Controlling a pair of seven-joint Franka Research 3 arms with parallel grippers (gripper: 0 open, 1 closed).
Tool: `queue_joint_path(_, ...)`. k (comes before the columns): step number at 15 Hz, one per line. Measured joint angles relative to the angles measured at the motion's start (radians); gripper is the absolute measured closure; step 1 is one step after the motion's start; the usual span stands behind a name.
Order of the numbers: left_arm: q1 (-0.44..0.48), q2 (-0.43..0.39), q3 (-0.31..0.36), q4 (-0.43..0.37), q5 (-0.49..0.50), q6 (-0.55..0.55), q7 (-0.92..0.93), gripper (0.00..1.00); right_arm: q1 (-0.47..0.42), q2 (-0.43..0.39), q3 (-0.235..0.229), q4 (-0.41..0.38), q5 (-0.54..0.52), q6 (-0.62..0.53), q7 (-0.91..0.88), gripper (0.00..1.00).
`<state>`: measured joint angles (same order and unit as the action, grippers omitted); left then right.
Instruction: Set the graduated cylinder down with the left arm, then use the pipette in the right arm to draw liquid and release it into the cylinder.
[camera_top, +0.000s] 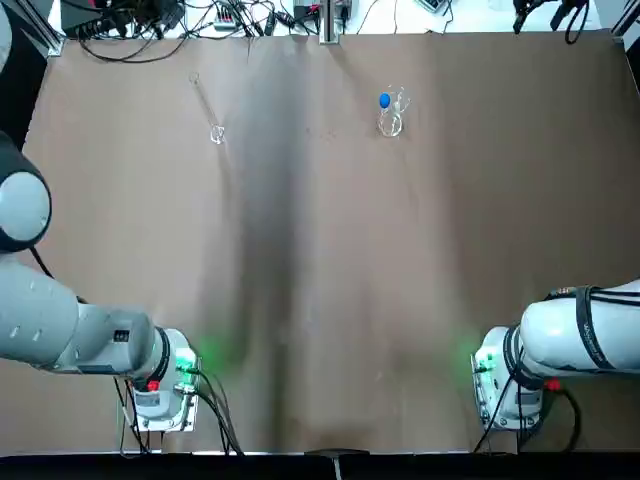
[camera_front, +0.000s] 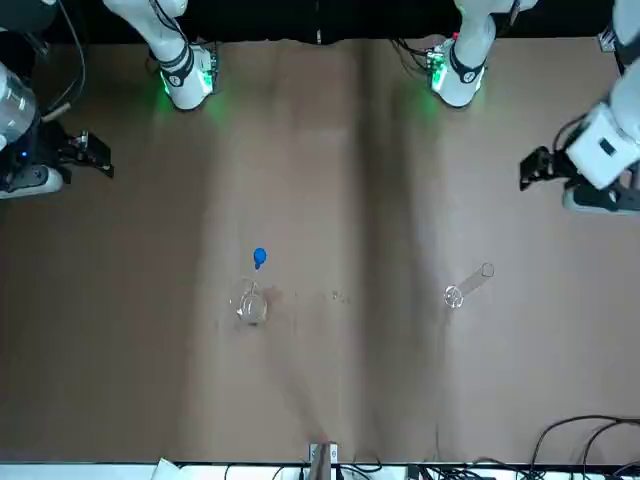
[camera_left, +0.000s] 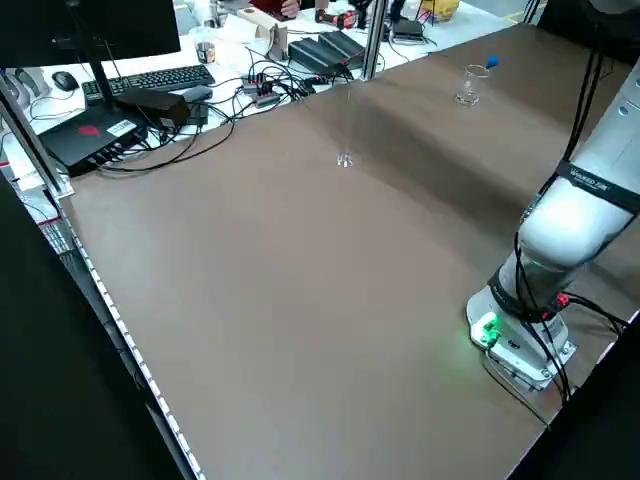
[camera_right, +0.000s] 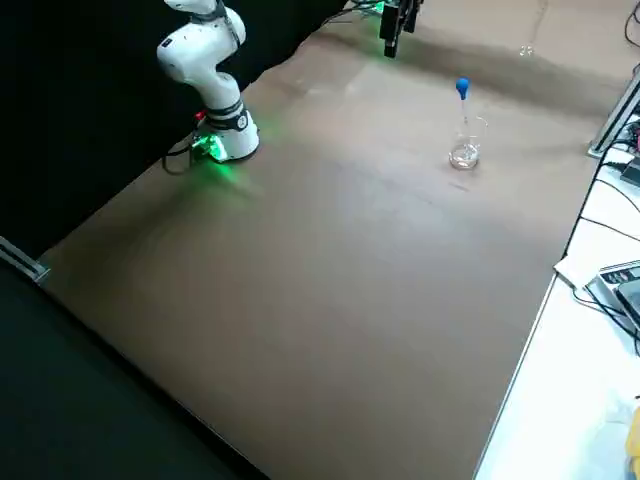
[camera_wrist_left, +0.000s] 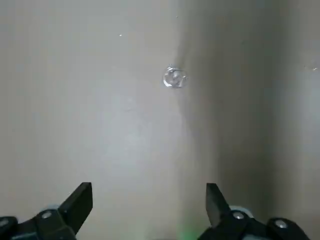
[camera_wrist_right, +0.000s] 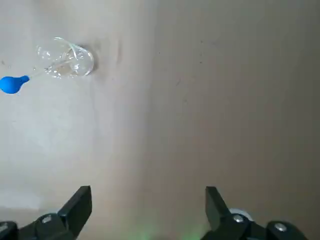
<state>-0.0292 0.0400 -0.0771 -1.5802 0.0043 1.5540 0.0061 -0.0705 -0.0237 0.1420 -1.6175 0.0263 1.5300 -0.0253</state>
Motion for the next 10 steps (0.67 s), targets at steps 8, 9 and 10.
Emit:
queue_joint_path(8, 0.262, 0.094, 0.006, -0.002, -0.011, 0.059, 0.753, 0.0, 0.103, 0.002, 0.008, 0.0, 0.058, 0.095, 0.108, 0.0)
queue_joint_path(9, 0.283, 0.115, 0.006, -0.002, -0.027, 0.075, 0.823, 0.0, 0.117, 0.006, 0.008, -0.001, 0.068, 0.11, 0.175, 0.0)
queue_joint_path(10, 0.309, 0.138, 0.006, -0.003, -0.043, 0.084, 0.9, 0.0, 0.135, 0.014, 0.008, -0.002, 0.069, 0.124, 0.236, 0.0)
